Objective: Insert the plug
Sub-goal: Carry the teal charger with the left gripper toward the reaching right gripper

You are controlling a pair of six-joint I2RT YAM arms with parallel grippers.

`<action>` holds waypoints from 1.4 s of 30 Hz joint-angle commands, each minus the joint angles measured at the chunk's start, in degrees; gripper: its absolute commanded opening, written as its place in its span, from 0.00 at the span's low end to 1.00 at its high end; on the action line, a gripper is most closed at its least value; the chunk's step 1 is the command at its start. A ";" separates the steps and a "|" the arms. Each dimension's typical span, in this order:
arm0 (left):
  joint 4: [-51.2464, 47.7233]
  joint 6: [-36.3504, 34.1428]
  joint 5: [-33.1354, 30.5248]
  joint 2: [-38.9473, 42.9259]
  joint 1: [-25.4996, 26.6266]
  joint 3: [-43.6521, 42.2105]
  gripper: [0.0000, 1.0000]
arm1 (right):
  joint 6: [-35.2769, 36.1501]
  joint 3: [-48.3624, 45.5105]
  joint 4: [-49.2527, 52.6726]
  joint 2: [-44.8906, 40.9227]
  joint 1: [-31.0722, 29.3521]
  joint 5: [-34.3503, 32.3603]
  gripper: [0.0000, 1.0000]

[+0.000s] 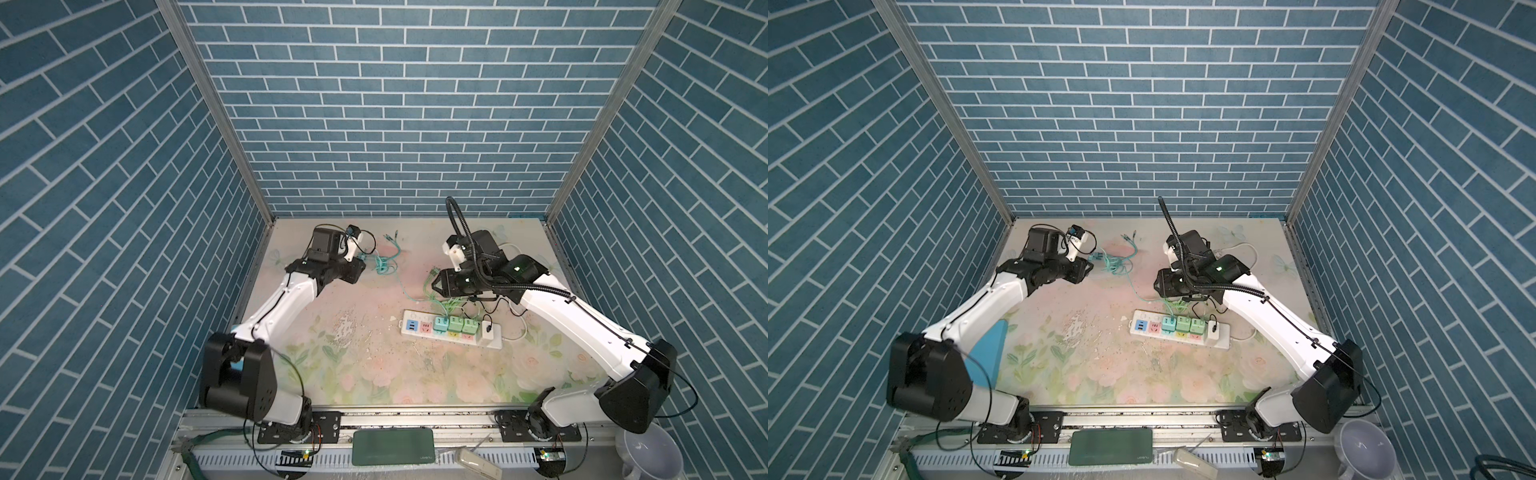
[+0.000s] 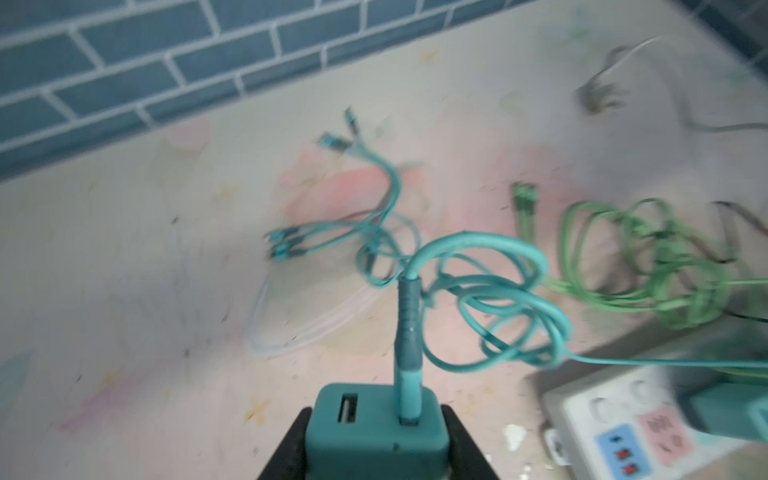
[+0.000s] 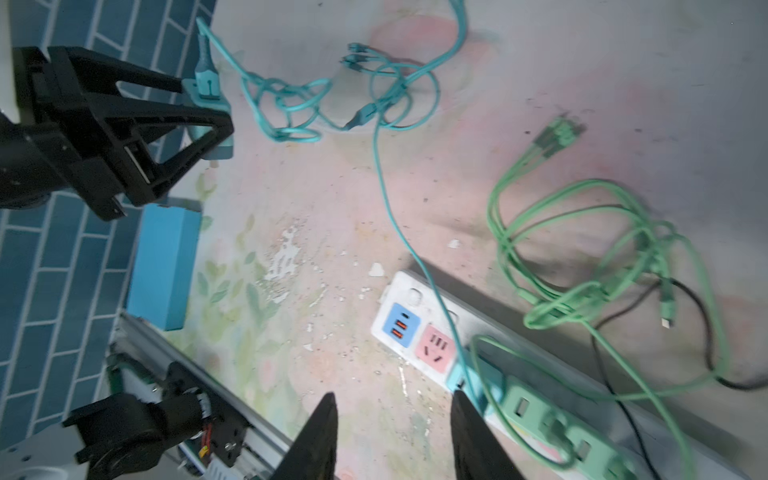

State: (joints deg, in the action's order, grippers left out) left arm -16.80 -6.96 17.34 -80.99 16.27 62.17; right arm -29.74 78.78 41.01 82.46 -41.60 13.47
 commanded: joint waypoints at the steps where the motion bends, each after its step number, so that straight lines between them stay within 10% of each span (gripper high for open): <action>1: 10.80 -0.64 4.45 1.92 4.78 -5.29 0.23 | -1.79 3.12 -7.48 2.83 0.03 12.77 0.43; 14: 20.03 -2.85 1.66 3.20 13.09 -11.26 0.22 | -6.36 5.07 -13.49 7.09 -0.08 19.43 0.41; 25: 20.68 -4.47 1.90 6.53 14.54 -14.19 0.21 | 2.30 11.44 -2.81 6.40 0.54 5.99 0.47; 42: 26.78 -7.17 4.83 8.63 15.10 -19.30 0.21 | 3.56 16.05 -2.55 17.14 2.48 23.60 0.54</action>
State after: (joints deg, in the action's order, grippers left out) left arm 6.81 -12.93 20.86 -73.45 30.96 43.03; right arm -28.03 91.35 37.56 98.50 -38.63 34.13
